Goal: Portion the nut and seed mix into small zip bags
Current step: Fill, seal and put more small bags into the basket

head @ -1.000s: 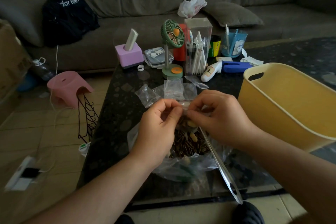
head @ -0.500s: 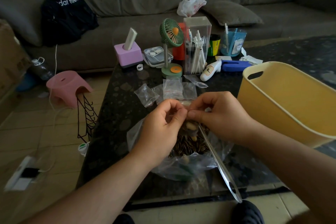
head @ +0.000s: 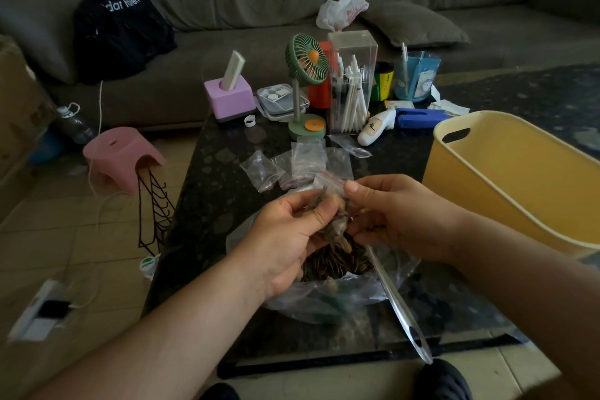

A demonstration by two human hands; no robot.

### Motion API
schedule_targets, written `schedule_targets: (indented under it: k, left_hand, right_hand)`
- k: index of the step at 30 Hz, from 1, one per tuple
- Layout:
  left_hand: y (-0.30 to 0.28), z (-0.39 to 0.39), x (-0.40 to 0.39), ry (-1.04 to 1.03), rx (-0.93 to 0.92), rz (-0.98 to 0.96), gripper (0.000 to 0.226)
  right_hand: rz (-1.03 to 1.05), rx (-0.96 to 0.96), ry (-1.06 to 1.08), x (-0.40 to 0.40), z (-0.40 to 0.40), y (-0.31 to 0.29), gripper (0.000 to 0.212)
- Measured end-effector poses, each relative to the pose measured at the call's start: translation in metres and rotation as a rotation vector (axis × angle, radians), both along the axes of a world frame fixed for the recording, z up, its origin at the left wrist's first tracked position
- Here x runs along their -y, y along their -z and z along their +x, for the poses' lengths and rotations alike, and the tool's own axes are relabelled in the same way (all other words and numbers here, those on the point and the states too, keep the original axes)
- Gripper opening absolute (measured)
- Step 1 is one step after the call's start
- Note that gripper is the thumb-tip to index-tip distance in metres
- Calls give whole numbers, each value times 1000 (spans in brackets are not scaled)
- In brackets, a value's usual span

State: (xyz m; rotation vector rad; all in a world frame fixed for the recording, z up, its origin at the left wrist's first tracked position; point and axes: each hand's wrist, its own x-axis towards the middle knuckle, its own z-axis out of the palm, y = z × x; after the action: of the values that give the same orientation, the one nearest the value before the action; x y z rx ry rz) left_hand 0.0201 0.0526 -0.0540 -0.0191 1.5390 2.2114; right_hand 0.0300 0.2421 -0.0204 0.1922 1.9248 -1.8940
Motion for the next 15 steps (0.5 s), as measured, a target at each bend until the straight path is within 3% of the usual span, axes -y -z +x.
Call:
schedule_targets:
  k: [6,11,15]
  left_hand:
    - [-3,4,0,10,6,-49,21]
    - [-5,7,-2,-18,-47,-16,46]
    - [-5,5,-4,-76,-65,-64,29]
  right_hand:
    - [63,-108,57,5,-1,5,22]
    - [29,-104,38,7,0,2,34]
    - [-80,-36,24,6,2,1,21]
